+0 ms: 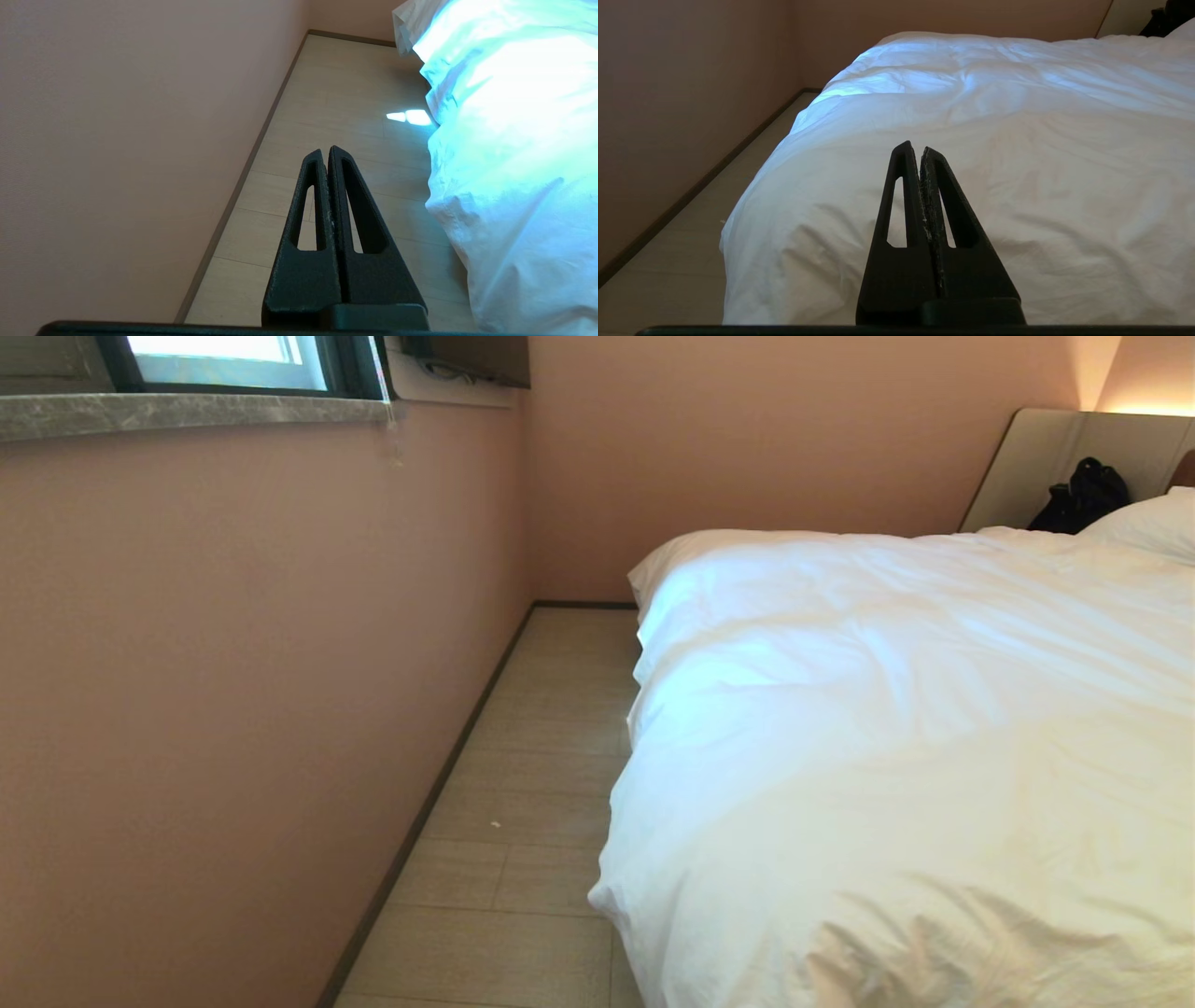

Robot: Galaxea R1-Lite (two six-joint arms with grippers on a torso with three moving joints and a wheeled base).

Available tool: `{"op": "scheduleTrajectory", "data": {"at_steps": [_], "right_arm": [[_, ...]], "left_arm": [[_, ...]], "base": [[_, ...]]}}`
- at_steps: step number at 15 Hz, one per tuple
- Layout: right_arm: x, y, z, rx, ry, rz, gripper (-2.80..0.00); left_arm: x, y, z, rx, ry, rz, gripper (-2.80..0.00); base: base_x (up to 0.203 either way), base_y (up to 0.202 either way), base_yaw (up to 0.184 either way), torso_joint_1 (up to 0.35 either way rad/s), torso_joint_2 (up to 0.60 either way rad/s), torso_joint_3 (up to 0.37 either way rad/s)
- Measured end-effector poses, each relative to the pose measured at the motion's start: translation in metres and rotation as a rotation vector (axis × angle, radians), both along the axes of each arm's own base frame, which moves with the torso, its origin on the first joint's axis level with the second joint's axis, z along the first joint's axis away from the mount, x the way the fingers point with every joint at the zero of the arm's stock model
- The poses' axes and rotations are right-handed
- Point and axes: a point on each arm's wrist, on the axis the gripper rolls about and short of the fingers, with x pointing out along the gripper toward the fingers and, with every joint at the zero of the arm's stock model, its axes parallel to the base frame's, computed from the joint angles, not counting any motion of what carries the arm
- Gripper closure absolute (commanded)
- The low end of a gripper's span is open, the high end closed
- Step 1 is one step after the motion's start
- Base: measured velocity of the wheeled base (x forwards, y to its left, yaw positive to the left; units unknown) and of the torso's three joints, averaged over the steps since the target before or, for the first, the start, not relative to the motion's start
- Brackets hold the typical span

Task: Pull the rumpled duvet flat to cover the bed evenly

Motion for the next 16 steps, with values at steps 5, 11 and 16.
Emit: {"op": "scheduleTrajectory", "data": {"at_steps": [5,11,16], "right_arm": [[0.002,0.000,-0.012,0.015,0.118,-0.002,0.00],[0.002,0.000,-0.020,0.080,0.198,0.001,0.00],[0.002,0.000,-0.020,0.081,0.198,0.001,0.00]], "left_arm": [[0.000,0.000,0.000,0.000,0.000,0.000,0.00],[0.000,0.000,0.000,0.000,0.000,0.000,0.00],[0.000,0.000,0.000,0.000,0.000,0.000,0.00]], "base": [[0.000,0.000,0.000,0.000,0.00,0.000],[0.000,0.000,0.000,0.000,0.00,0.000],[0.000,0.000,0.000,0.000,0.00,0.000]]}}
